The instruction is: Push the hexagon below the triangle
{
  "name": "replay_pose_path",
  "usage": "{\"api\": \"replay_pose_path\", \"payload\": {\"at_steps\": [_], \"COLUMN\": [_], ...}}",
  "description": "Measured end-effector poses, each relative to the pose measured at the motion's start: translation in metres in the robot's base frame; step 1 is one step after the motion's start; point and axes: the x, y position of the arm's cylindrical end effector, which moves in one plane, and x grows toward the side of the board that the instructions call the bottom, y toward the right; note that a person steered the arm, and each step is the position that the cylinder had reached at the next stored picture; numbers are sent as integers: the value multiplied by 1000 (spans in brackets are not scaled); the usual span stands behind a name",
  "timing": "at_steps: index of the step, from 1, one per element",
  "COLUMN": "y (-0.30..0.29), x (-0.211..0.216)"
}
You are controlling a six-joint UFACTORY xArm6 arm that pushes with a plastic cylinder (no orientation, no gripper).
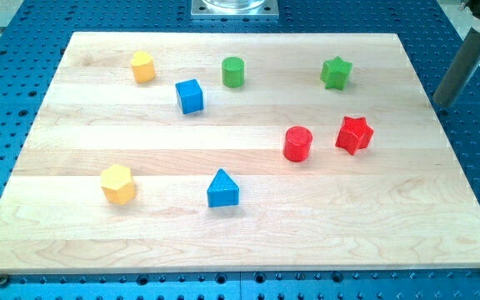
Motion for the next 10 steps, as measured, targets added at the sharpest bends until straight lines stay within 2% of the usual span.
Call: {"api": "replay_pose_path", "payload": {"at_steps": [2, 3, 4, 5, 10], "y": [1, -64, -220, -292, -310], "x": [0, 5, 7, 49, 44]}}
